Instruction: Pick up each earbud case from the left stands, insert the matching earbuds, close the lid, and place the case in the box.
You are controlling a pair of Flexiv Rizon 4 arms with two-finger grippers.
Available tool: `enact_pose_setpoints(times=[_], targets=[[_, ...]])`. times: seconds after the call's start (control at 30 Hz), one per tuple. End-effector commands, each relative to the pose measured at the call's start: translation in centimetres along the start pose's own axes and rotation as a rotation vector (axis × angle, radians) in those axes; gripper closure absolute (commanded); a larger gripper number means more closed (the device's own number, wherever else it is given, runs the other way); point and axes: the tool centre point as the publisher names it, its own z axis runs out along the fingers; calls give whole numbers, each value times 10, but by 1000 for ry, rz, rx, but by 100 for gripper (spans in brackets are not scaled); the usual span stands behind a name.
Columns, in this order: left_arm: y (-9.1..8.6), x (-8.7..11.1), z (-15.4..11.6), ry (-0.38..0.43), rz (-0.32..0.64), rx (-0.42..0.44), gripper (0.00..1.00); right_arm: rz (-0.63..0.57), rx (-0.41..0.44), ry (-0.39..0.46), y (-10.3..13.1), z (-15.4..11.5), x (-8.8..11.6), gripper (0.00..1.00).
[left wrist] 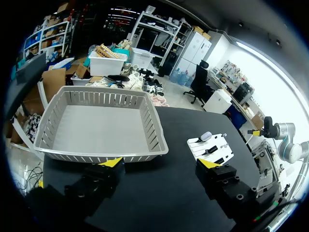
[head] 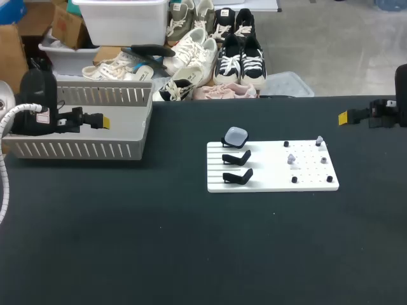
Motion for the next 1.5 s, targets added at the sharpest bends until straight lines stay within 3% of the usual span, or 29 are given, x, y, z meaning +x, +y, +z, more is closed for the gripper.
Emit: enact_pose_setpoints(times=[0.03,1.4,1.5], targets=[[-1,-1,0,6,0,-5,0,0,-3,2,-1,0,0,0],[-1,-1,0,6,0,-5,0,0,-3,2,-1,0,0,0],[-8,0,3,8,44,11,0,0,-3,2,-1,0,0,0]])
